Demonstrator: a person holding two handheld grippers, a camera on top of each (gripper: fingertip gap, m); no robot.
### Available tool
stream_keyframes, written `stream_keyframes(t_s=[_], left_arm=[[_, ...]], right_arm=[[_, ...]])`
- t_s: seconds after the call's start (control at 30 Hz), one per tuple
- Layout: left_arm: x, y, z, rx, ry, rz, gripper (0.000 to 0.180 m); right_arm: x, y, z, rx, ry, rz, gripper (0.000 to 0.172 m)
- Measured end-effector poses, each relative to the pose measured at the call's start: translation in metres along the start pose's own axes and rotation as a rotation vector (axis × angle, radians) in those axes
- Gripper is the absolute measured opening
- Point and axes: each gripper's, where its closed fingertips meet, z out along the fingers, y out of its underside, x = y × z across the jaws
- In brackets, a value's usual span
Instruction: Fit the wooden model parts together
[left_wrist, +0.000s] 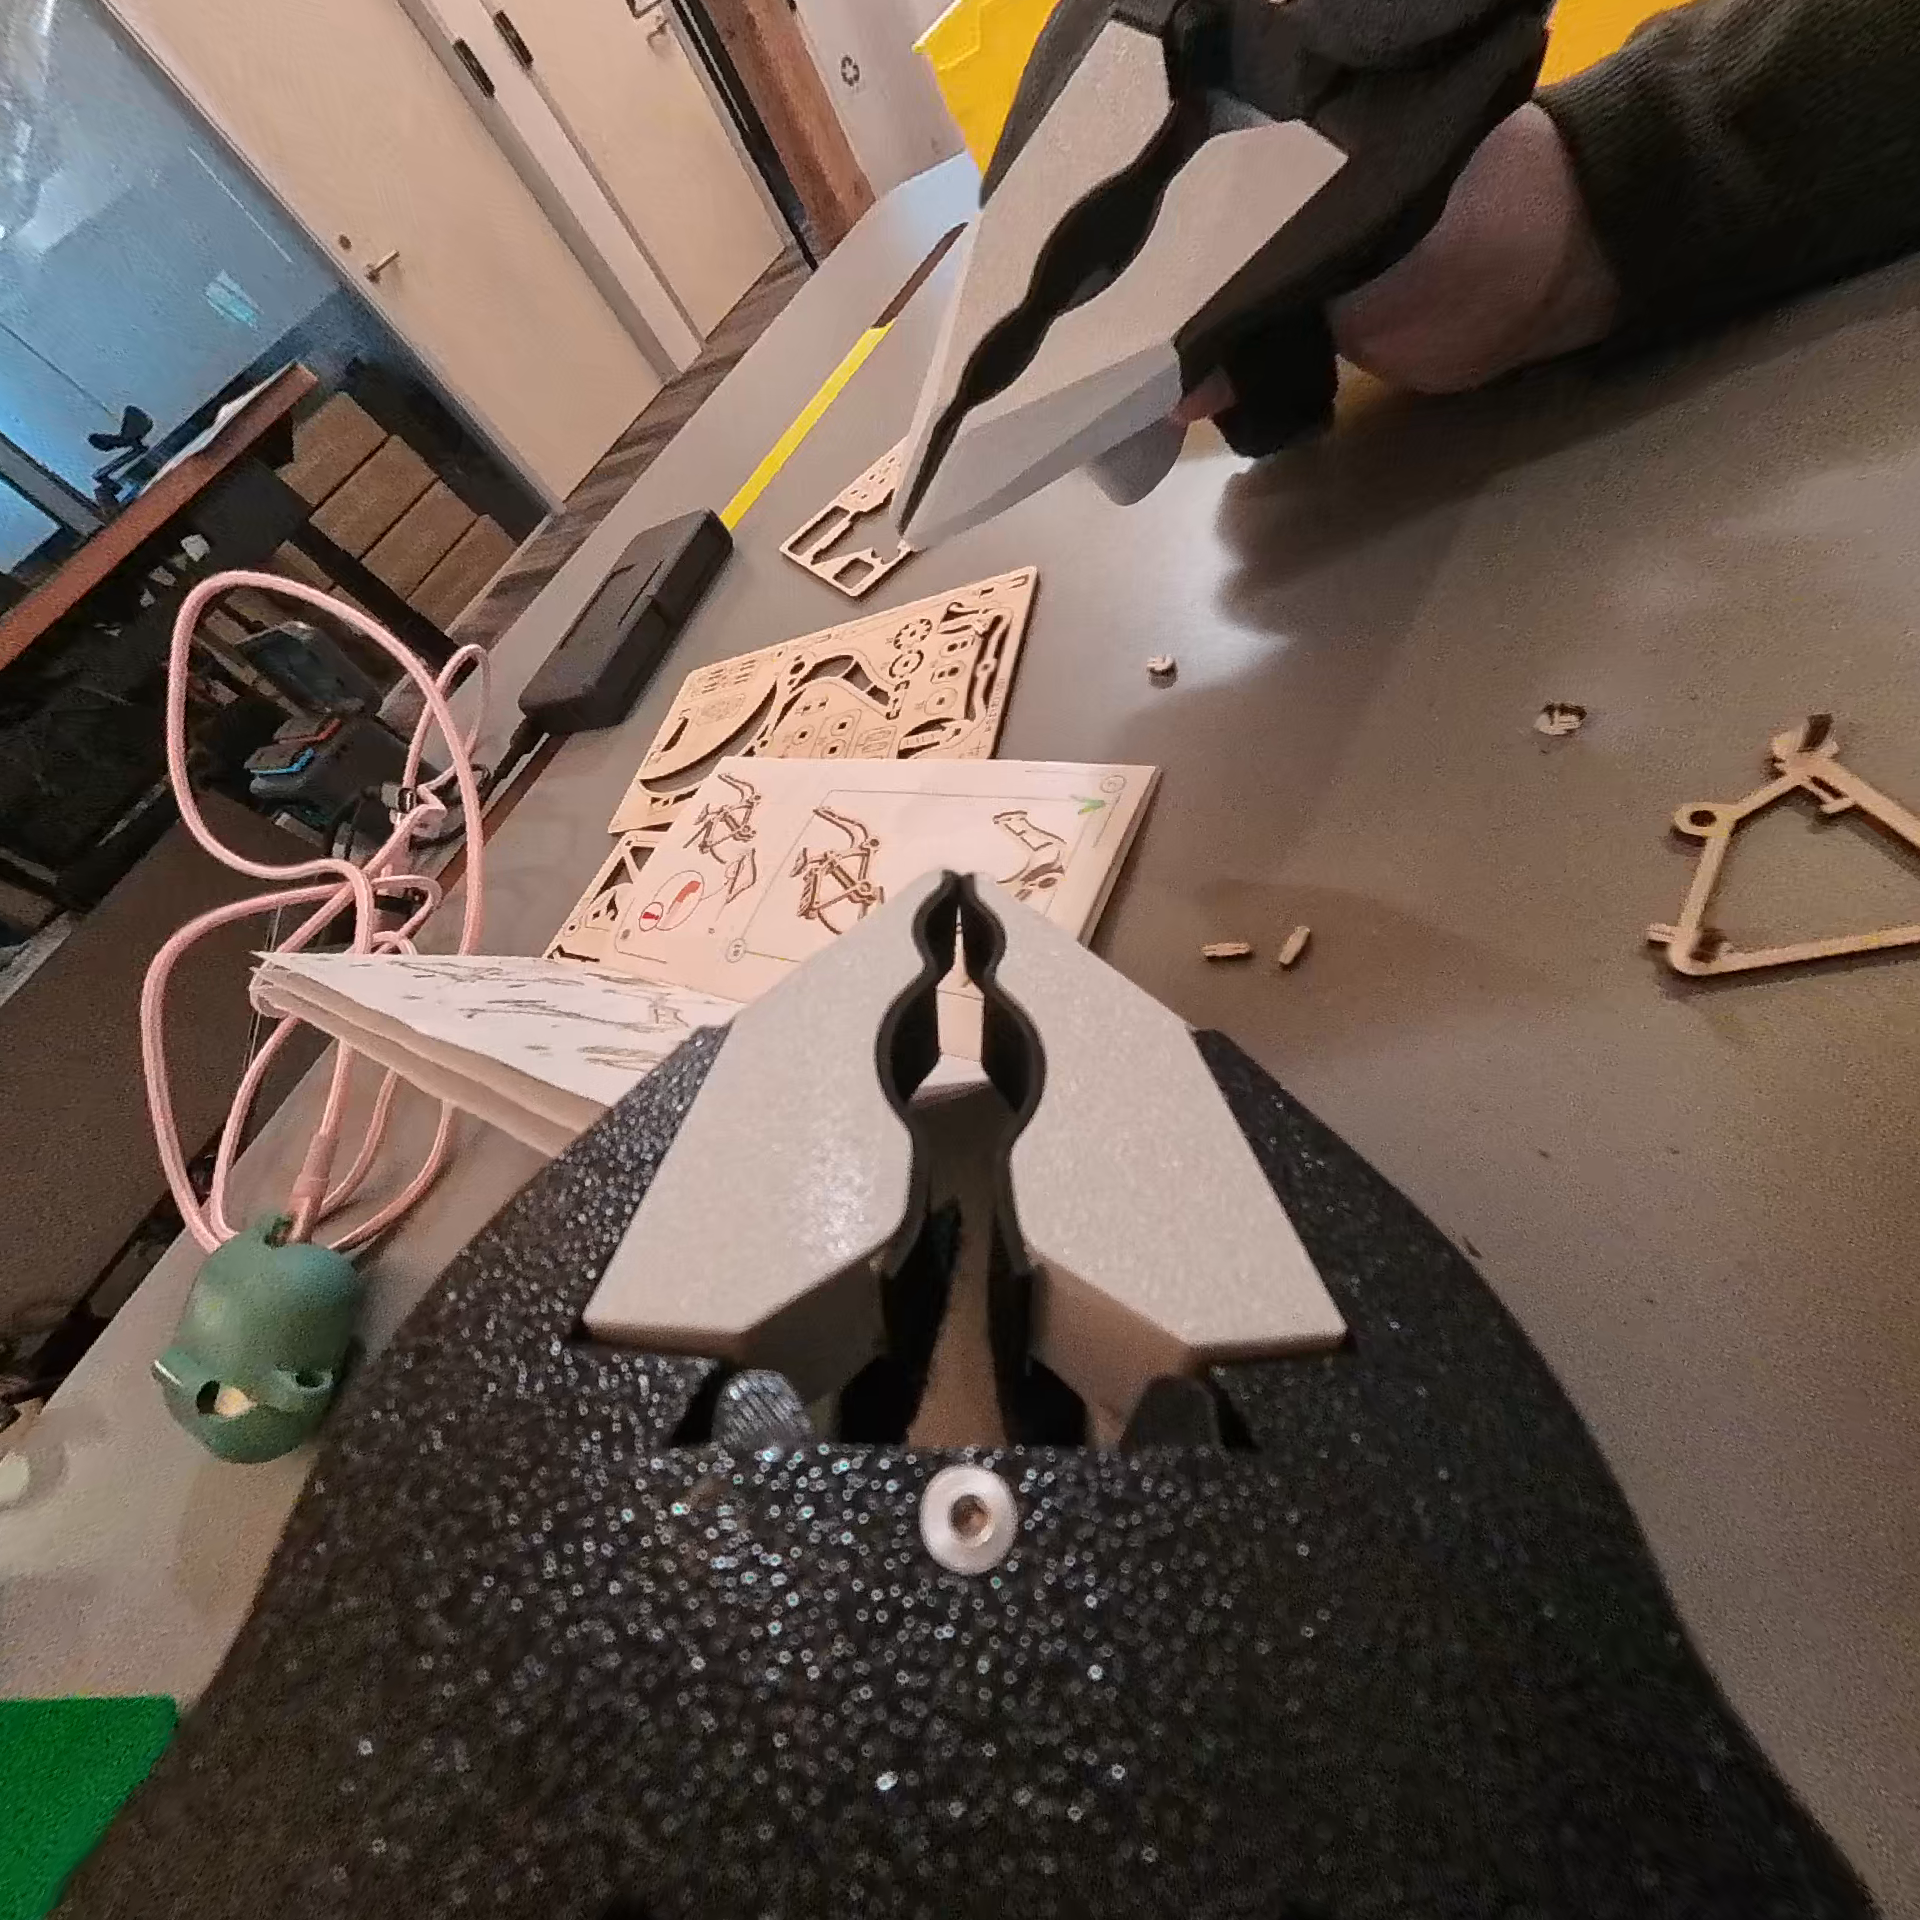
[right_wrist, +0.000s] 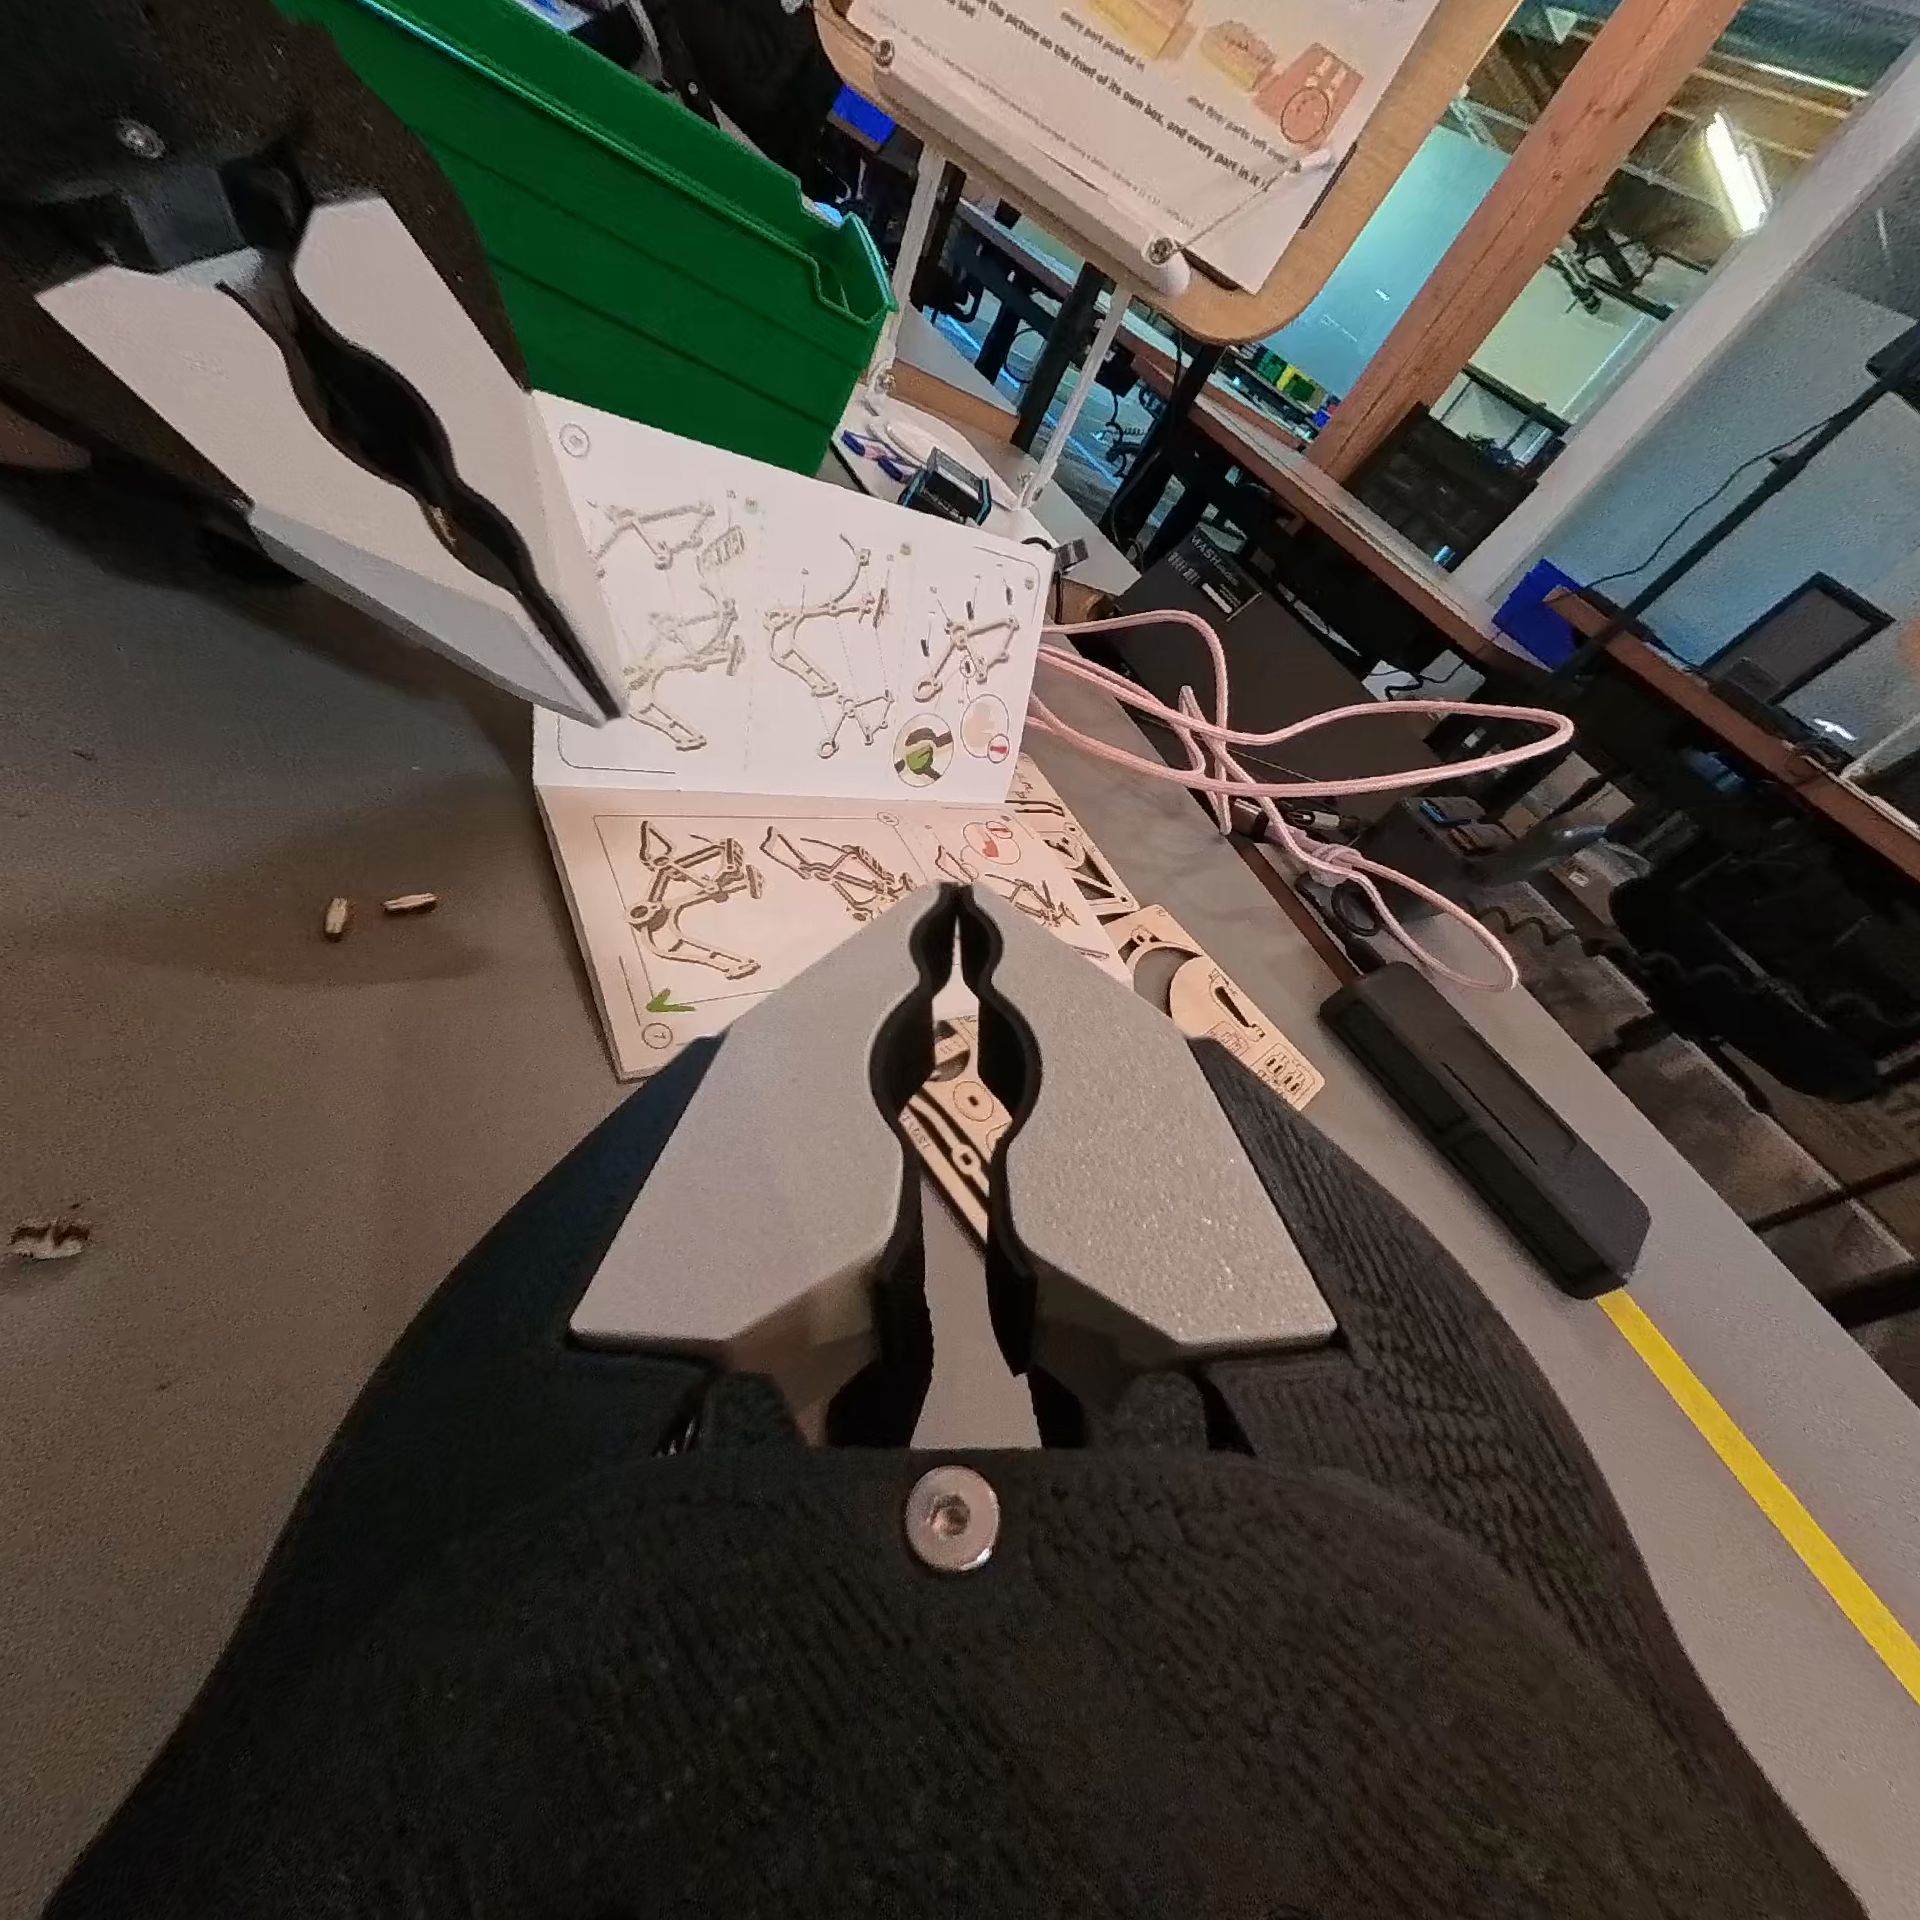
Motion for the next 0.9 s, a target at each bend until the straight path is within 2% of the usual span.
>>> stream_keyframes(t_s=[0.47, 0.73, 0.8, 0.9], left_arm=[[0.000, -0.002, -0.001, 0.015, 0.005, -0.003, 0.000], [-0.002, -0.008, -0.003, 0.054, -0.007, -0.016, 0.000], [-0.006, -0.014, -0.006, 0.094, -0.023, -0.033, 0.000], [-0.025, -0.039, -0.023, 0.272, -0.139, -0.046, 0.004]], right_arm=[[-0.006, 0.002, 0.000, -0.024, -0.004, -0.066, 0.000], [0.007, 0.012, -0.005, -0.123, 0.120, -0.126, 0.000], [0.006, 0.016, -0.008, -0.154, 0.134, -0.133, 0.000], [-0.014, 0.017, -0.009, -0.147, 0.028, -0.028, 0.003]])
